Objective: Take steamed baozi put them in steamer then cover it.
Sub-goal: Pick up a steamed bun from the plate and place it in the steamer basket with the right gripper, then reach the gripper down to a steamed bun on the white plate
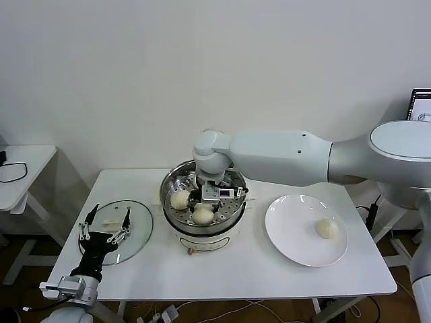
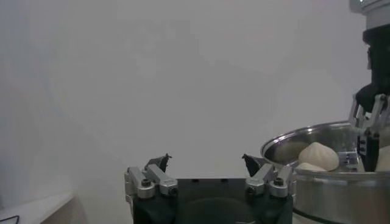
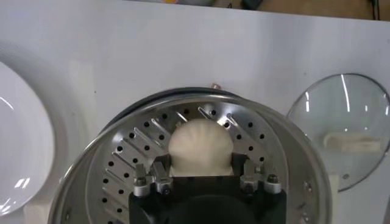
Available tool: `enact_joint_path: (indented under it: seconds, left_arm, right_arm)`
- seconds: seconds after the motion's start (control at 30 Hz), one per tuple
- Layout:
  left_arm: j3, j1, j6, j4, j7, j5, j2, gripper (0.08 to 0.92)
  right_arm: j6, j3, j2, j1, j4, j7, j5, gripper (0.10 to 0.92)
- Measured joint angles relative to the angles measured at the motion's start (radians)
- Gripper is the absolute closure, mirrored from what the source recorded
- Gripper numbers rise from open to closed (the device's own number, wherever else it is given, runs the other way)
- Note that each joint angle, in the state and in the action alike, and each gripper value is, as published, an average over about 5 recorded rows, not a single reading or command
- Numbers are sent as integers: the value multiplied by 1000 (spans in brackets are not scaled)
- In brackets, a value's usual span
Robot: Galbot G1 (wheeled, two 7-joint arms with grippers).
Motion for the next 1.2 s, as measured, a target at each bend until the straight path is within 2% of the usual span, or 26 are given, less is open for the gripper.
enact_joint_path:
  seconds: [0.2,0.3,0.63,0.93,1.2]
  left_arm:
    - [0,0,0,0,0,0,-1,177]
    - [1,-1,0,1,0,0,-2,177]
    - [12,0,1,-6,-3,2,-7,177]
    - [27,5,2,-21,-8,9,-8,177]
    - [39,10,0,-31,-10,17,-12,177]
  right_arm:
    - [-9,3,-7,-6,-9,-4,7,233]
    - [-15,11,-15,-5,-9,-5,14,207]
    - [-78,43,-138,81,39,-61,118,203]
    - [-290,41,-378,123,73,-163,240,203]
    - [-439,98,-585,13,35,-216,220,203]
